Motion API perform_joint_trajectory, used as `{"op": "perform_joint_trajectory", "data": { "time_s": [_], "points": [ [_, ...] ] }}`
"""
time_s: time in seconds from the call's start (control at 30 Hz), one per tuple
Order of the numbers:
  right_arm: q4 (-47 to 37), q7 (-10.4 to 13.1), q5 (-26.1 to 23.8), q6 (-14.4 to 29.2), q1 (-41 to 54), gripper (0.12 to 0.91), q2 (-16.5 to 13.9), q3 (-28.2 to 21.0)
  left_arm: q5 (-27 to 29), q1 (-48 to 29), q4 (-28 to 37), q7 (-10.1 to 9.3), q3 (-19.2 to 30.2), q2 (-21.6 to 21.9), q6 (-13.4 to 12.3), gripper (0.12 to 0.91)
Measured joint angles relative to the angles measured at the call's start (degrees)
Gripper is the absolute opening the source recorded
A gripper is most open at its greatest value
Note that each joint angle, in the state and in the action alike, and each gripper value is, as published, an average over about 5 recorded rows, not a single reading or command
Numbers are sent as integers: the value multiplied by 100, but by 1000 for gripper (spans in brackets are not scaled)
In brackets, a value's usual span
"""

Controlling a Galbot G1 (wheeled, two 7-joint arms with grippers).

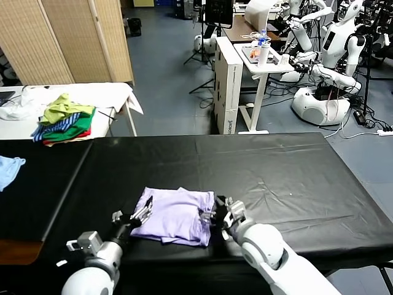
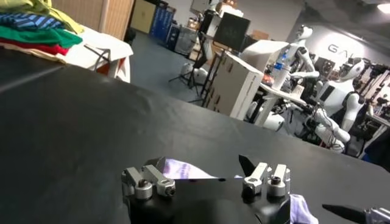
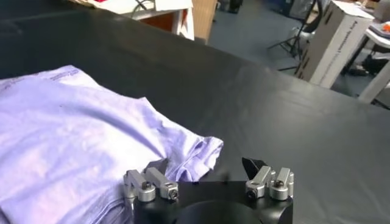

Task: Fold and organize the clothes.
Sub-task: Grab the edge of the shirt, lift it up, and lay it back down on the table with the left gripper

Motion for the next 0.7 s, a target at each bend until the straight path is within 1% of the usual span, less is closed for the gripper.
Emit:
{"op": "perform_joint_trajectory", "data": {
  "time_s": [0.13,0.3,0.37,0.43,0.53,0.63,0.7],
  "points": [
    [222,-75,25,254,-168,907,-148,127,60,-14,84,71,-43,67,-63,907],
    [496,-203,-13,390,-423,907,-399,131,62,-35,142,76,-42,81,-101,907],
    [592,-245,16,464,-526,907,-496,172,101,-62,185,125,-34,84,-151,907],
    [678,-278,103,573,-639,907,-586,281,177,-93,241,227,-30,95,-234,907],
    [807,-293,281,767,-849,907,-693,573,289,-134,357,438,-39,114,-407,907],
    [981,-291,399,891,-1154,907,-746,975,335,-168,541,639,-65,119,-638,907],
    [1130,-275,427,934,-1422,907,-749,1288,336,-191,693,734,-84,111,-766,907]
  ]
}}
